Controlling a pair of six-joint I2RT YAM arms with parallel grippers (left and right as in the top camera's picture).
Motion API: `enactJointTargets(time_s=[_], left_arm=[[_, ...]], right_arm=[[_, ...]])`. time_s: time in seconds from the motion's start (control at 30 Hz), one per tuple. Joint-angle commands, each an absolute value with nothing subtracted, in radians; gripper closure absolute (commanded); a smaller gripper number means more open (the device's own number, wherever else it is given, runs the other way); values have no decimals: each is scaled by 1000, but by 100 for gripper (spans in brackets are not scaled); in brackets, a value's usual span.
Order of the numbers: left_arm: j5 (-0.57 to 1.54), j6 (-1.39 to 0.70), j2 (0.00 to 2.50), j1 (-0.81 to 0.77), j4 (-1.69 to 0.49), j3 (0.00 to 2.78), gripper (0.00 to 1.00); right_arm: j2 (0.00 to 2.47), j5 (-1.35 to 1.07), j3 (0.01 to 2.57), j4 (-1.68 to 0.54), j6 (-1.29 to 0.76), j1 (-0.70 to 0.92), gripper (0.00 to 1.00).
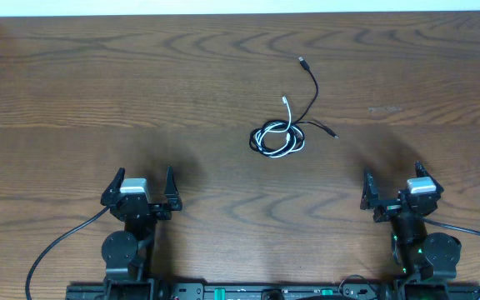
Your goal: Untangle cables
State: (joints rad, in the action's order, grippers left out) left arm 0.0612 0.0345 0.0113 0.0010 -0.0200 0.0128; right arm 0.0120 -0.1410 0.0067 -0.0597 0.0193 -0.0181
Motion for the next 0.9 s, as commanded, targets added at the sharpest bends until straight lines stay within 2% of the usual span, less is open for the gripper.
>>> enactJointTargets(time_s=[0.0, 0.87], left_arm=[[60, 52, 5, 2, -67, 4, 1], [41, 52, 5, 2, -67, 4, 1]], right_arm=[[7, -140, 6, -64, 23, -10, 1], [7, -133, 6, -35, 24, -10, 1]])
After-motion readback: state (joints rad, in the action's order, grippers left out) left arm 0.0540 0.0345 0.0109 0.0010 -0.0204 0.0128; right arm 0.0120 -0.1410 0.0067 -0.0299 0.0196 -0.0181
